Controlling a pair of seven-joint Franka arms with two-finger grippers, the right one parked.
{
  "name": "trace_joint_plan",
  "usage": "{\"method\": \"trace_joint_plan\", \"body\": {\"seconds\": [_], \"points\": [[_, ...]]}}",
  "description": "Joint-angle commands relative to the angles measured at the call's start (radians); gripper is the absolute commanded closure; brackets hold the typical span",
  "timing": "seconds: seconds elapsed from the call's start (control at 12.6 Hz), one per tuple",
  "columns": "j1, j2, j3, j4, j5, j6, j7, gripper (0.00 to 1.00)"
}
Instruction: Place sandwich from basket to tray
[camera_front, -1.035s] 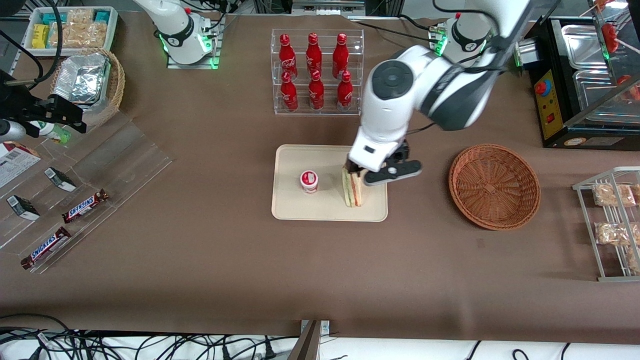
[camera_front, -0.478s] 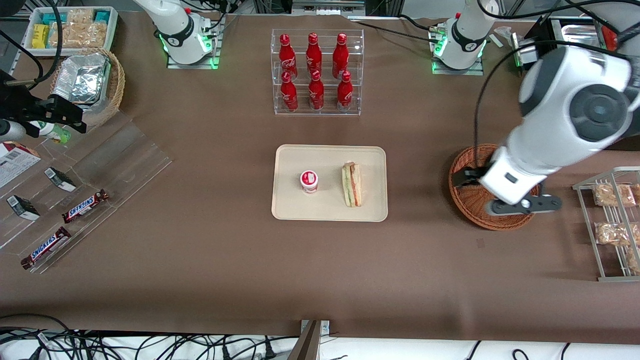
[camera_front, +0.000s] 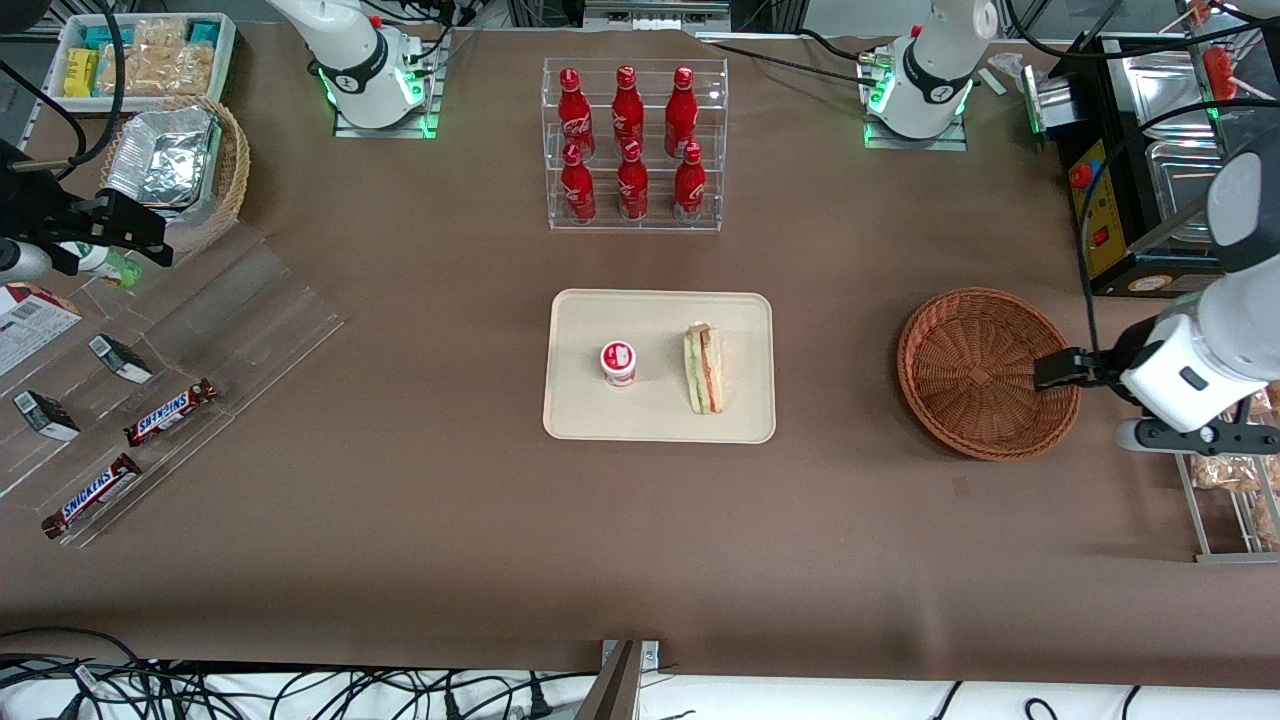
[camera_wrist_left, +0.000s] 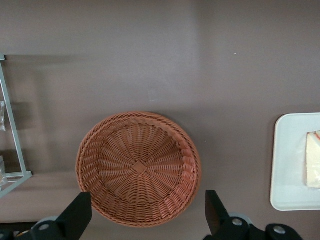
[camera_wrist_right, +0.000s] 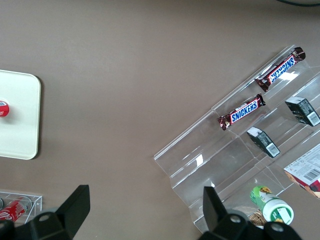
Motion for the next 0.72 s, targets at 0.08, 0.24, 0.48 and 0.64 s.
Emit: {"method": "trace_joint_plan", "body": {"seconds": [0.08, 0.24, 0.48, 0.64], "points": [[0.001, 0.019, -0.006, 0.017, -0.014, -0.011, 0.035, 0.0], [-0.063, 0.031, 0.058, 0.017, -0.011, -0.013, 0.059, 0.0], [-0.292, 0.026, 0.389, 0.018, -0.166, -0.013, 0.134, 0.0], [-0.318, 0.026, 0.424, 0.017, -0.193, -0.013, 0.15, 0.0]]}}
